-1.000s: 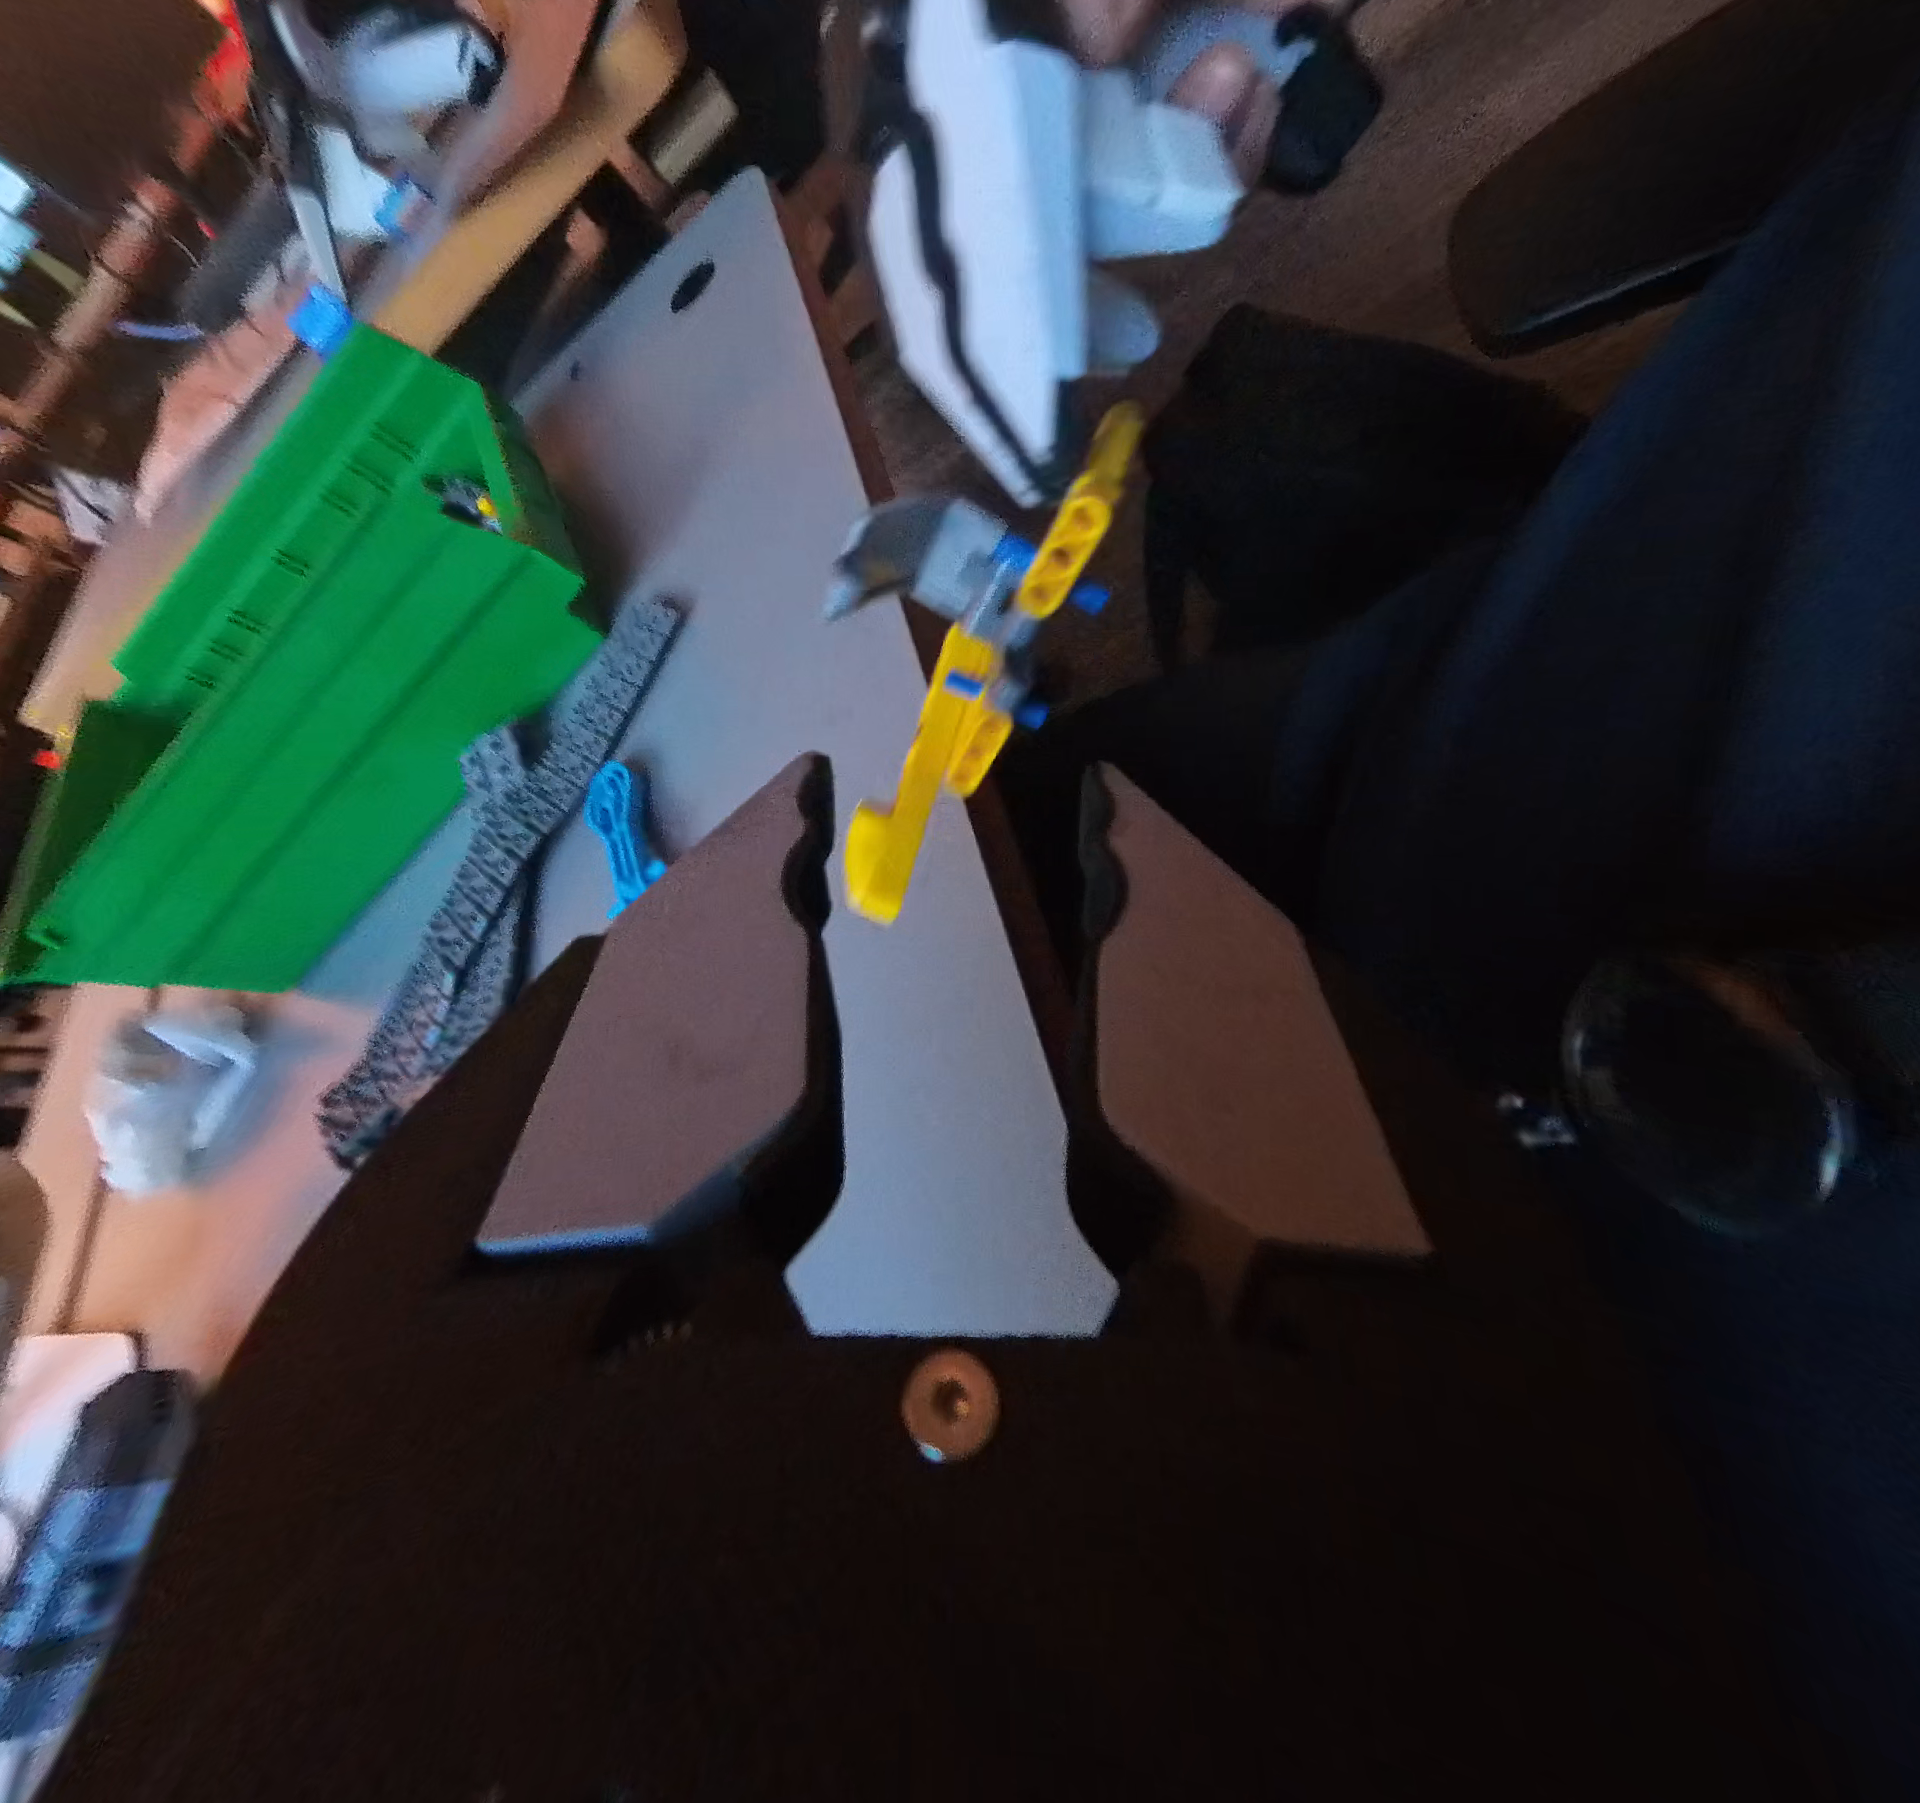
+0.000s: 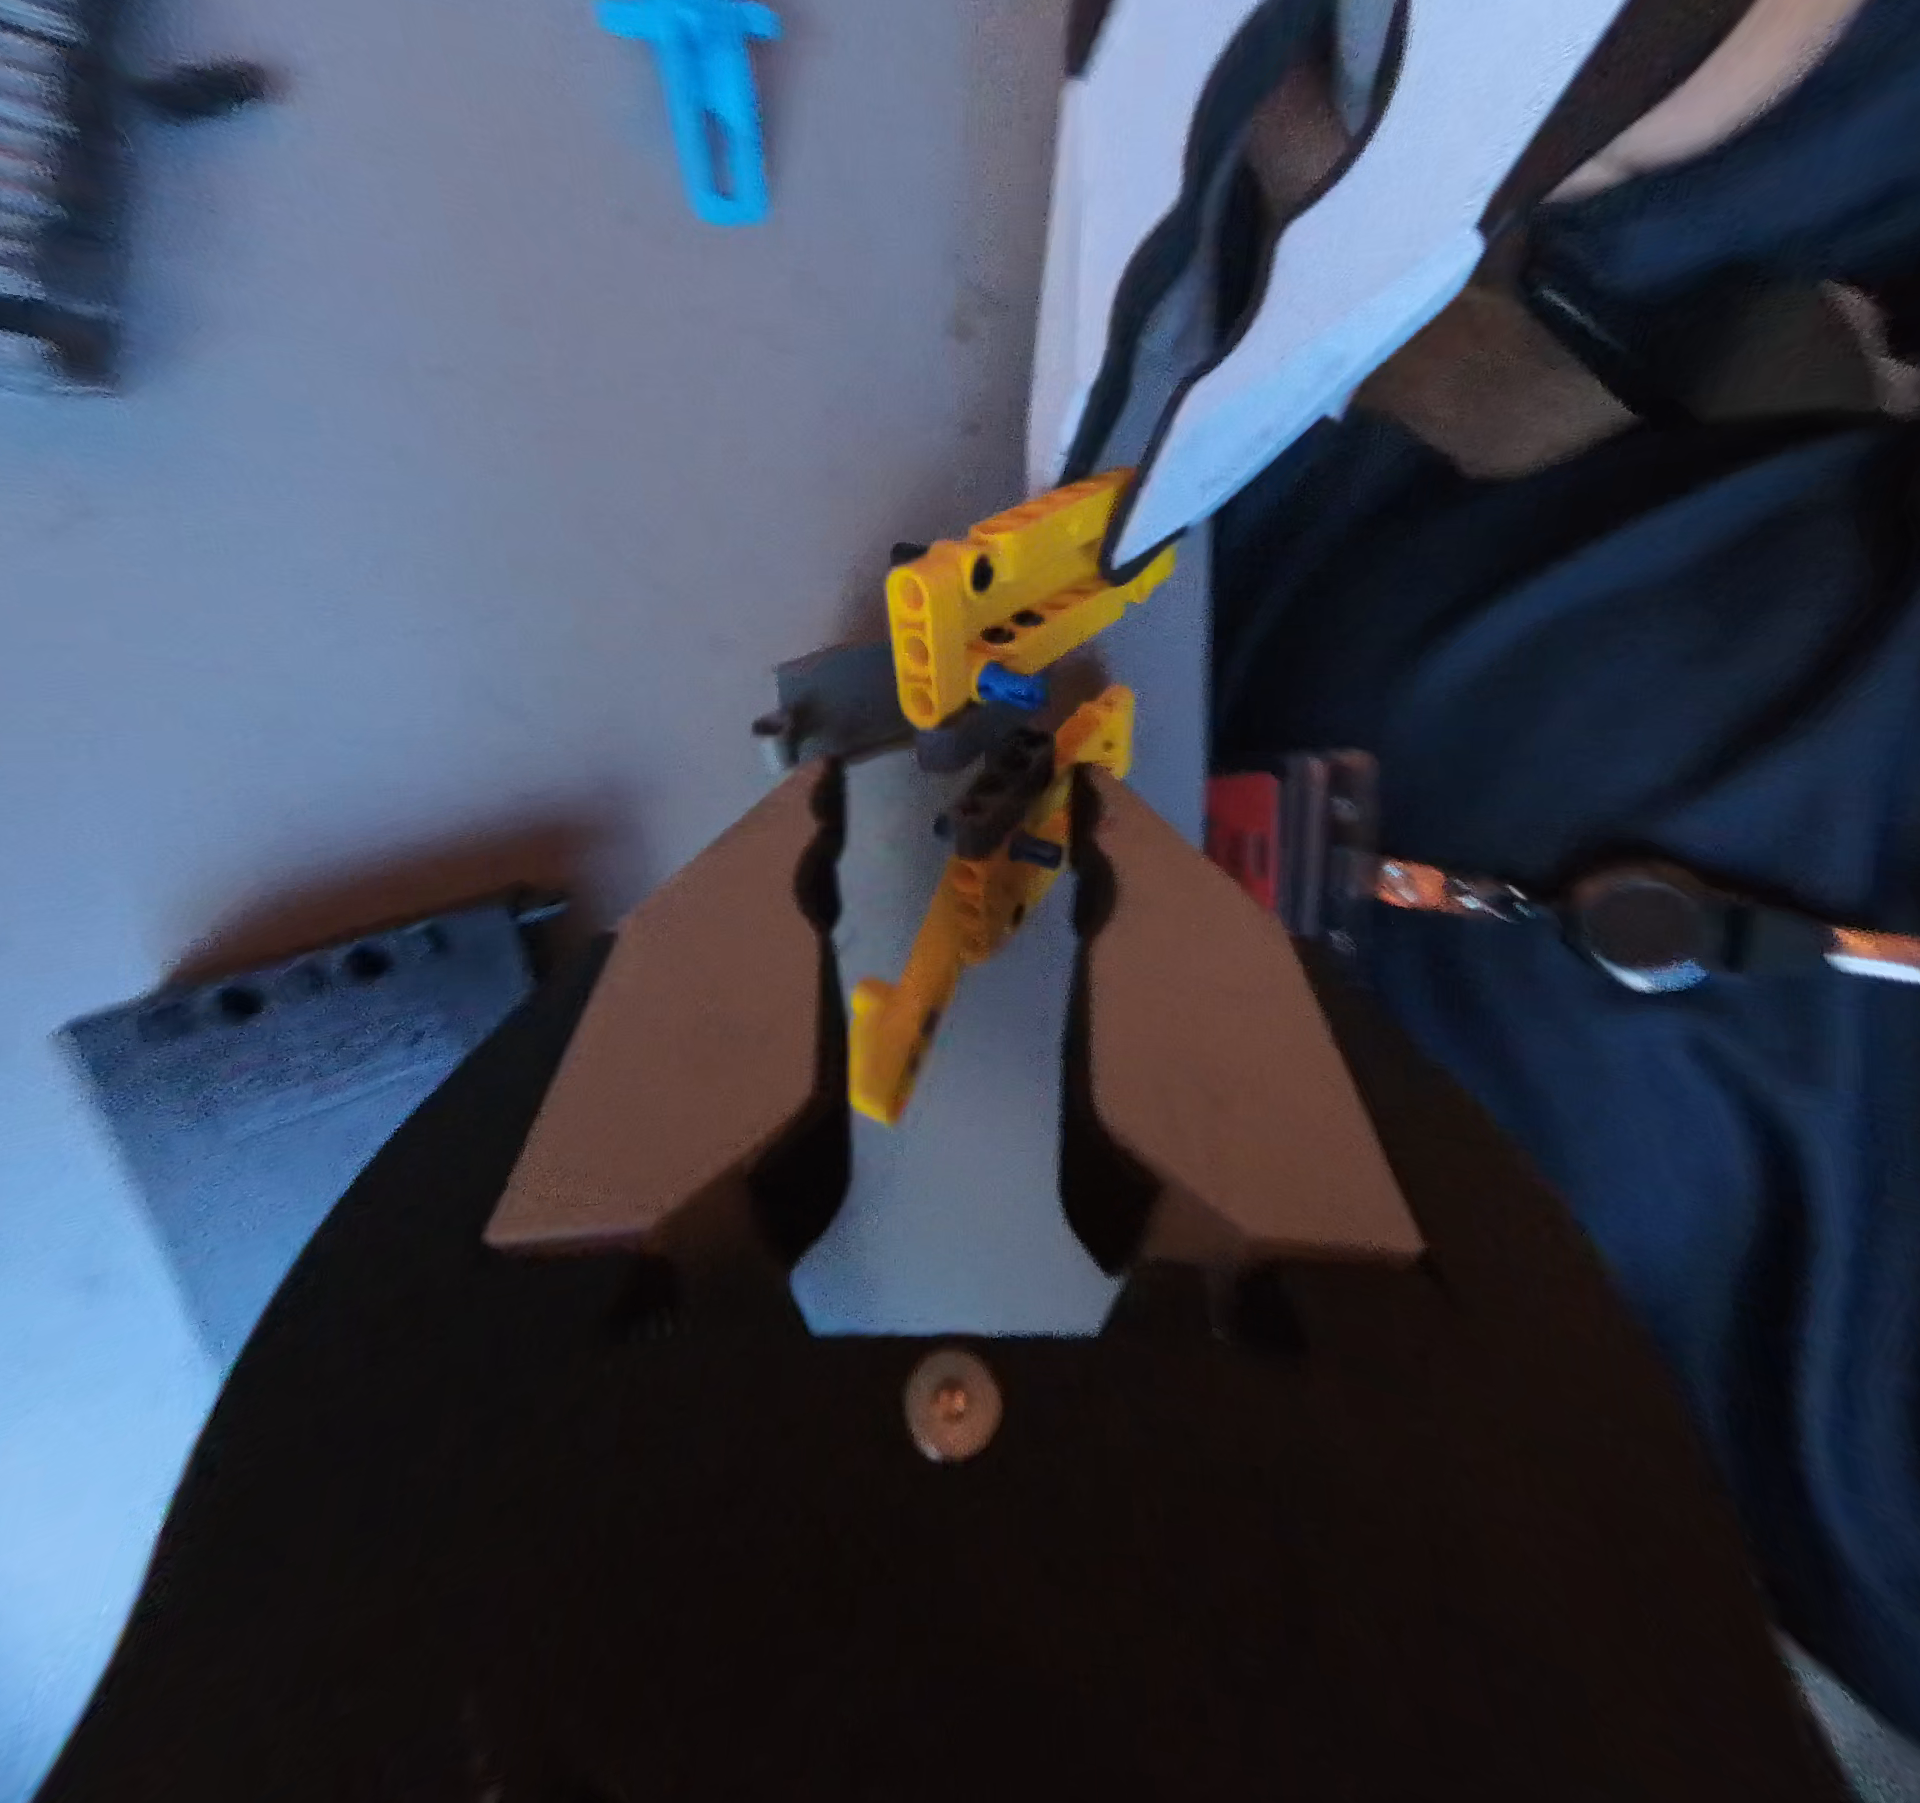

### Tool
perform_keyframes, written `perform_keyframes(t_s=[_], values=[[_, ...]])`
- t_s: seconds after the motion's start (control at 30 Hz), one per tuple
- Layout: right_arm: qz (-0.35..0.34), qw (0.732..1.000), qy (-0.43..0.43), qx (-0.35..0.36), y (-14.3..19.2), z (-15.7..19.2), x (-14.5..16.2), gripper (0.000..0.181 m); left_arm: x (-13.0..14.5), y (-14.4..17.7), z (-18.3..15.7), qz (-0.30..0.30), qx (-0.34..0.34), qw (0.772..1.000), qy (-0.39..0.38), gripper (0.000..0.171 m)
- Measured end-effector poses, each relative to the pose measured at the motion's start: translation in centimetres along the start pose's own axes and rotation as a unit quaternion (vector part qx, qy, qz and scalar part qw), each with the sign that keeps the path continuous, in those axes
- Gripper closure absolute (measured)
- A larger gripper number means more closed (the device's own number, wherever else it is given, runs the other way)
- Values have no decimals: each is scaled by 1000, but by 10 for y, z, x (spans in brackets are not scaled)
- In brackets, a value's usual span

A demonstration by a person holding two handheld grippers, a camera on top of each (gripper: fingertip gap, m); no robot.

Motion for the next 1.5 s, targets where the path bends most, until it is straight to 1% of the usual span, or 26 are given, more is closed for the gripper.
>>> perform_keyframes(t_s=[0.03, 0.1, 0.17, 0.2, 0.27, 0.33, 0.47, 0.5, 0.53, 0.6, 0.67, 0.7, 0.73, 0.77, 0.83, 0.9, 0.97, 1.03, 1.1, 1.13, 1.17, 1.23, 1.27, 1.33, 1.43, 1.5], values=[[-18, 999, -44, -17, 0, -5, -1, 176, 0, 4, -1, -15, -42, 999, 1, 115], [-38, 993, -106, -38, -1, -14, 1, 177, -3, 10, -9, -57, -125, 990, -23, 104], [-48, 988, -137, -46, -3, -18, 3, 177, -2, 6, -18, -54, -204, 976, -53, 93], [-53, 988, -140, -42, -3, -18, 3, 177, -1, 1, -21, -43, -239, 968, -70, 90], [-53, 989, -134, -25, -3, -19, 4, 177, 1, -9, -20, -15, -295, 950, -102, 98], [-54, 989, -138, -18, -3, -20, 5, 177, -2, -14, -22, -32, -285, 953, -103, 113], [-24, 992, -126, -17, -5, -18, 10, 176, -4, -19, -14, -18, -237, 967, -91, 116], [-21, 993, -115, -15, -6, -16, 11, 176, -4, -20, -12, -12, -218, 972, -85, 122], [-23, 995, -101, -12, -6, -15, 10, 176, -3, -21, -9, -4, -204, 975, -84, 135], [-17, 997, -69, 7, -7, -14, 10, 176, -1, -24, -2, 1, -169, 983, -78, 140], [-10, 999, -19, 42, -6, -12, 7, 174, -1, -23, 1, -11, -156, 985, -71, 141], [-4, 997, 21, 79, -5, -11, 5, 170, -1, -23, 1, -15, -155, 985, -69, 141], [5, 990, 72, 122, -5, -8, 3, 158, -1, -23, 1, -23, -153, 986, -62, 141], [11, 980, 121, 159, -5, -3, 2, 153, 0, -23, 2, -30, -151, 987, -51, 141], [21, 956, 198, 214, -8, 8, -2, 158, 1, -22, 4, -45, -147, 988, -22, 141], [47, 941, 237, 236, -13, 12, -3, 163, 1, -21, 4, -42, -157, 987, -20, 141], [73, 946, 218, 230, -15, 11, -5, 162, 1, -21, 3, -30, -176, 984, -28, 141], [82, 960, 171, 204, -9, 8, -10, 164, -1, -23, 1, -31, -178, 982, -48, 141], [79, 982, 109, 130, -3, 7, -13, 151, -1, -23, -2, -38, -175, 982, -67, 141], [88, 989, 74, 91, -3, 4, -12, 137, -1, -23, -4, -46, -176, 980, -82, 141], [101, 992, 41, 63, -5, 1, -10, 134, -2, -23, -6, -56, -175, 979, -93, 141], [121, 992, -13, 6, -14, -2, -4, 148, -2, -24, -6, -59, -177, 978, -97, 141], [121, 992, -34, -7, -18, -4, -2, 150, -2, -26, -6, -64, -172, 978, -101, 141], [115, 992, -54, -16, -22, -9, -2, 174, 0, -29, -5, -63, -168, 979, -93, 140], [118, 987, -97, -43, -24, -12, -1, 177, -1, -29, -4, -48, -168, 979, -103, 140], [113, 984, -131, -47, -24, -15, -2, 178, -3, -30, -2, -31, -197, 973, -113, 140]])
Point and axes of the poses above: each gripper's, where its closed fingertips meet, y back along the fingers, x out of its underside, z = x × y across the jaws, the point moved 7 cm from there along y, back along the fingers, and after that the axes turned 11 degrees about -y, right-handed, at the moved point
